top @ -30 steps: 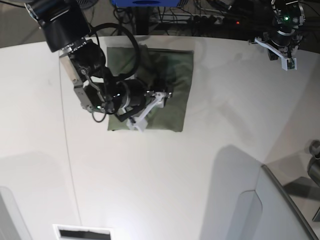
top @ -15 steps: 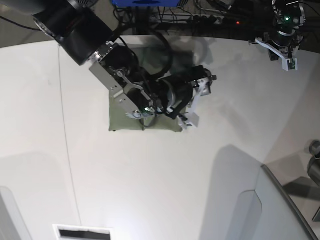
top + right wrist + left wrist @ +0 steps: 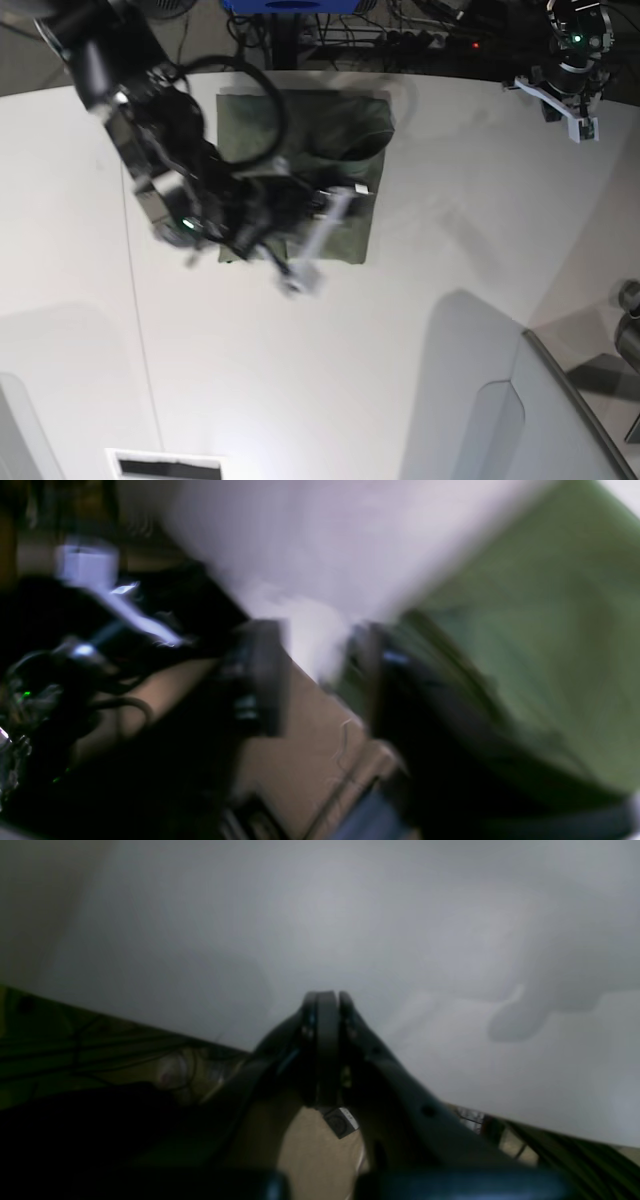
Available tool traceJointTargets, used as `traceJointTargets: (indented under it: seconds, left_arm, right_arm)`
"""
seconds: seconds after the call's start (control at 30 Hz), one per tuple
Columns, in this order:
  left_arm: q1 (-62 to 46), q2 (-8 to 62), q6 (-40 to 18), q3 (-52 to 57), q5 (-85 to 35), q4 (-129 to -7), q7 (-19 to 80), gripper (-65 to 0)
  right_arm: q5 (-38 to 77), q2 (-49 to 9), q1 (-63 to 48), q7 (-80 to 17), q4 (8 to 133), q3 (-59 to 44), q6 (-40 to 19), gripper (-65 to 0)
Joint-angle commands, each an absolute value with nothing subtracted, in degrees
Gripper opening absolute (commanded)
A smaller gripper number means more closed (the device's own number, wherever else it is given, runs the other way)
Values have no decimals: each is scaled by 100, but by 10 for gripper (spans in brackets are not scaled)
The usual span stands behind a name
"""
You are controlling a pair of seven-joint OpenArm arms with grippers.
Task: Layout the t-shirt on the table in an organized manner, then fold the t-shirt properly
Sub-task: 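Press and tuck the folded shirt edges with the right gripper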
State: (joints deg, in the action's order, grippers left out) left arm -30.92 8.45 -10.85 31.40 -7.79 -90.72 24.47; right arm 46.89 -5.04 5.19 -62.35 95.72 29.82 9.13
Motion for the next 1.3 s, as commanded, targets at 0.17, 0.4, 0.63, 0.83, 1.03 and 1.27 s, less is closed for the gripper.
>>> traceJointTargets:
  seconds: [0.17, 0.4, 0.63, 0.83, 1.03, 1.27]
  left_arm:
    - [-3099, 910, -1068, 3143, -796, -9156, 2325, -650]
    - [-3099, 910, -1068, 3160, -796, -9156, 2325, -650]
    - [-3099, 910, -1068, 3169, -796, -9156, 2325, -650]
    - [-3099, 910, -1068, 3169, -796, -9156, 2325, -650]
    - [-3099, 910, -1068, 3134, -796, -9156, 2325, -650]
    - [-3099, 910, -1068, 3143, -796, -9156, 2325, -650]
  right_arm:
    - [4840, -611, 57, -6211, 9376, 2026, 866, -650]
    - [4840, -866, -48, -6211, 9262, 1938, 866, -650]
    - [4831, -866, -40, -5956, 8655, 1991, 857, -650]
    - [4831, -866, -31, -5736, 8215, 2000, 840, -650]
    - [4831, -804, 268, -5727, 8215, 2404, 840, -650]
    - [4822, -207, 998, -5648, 7169, 2686, 840, -650]
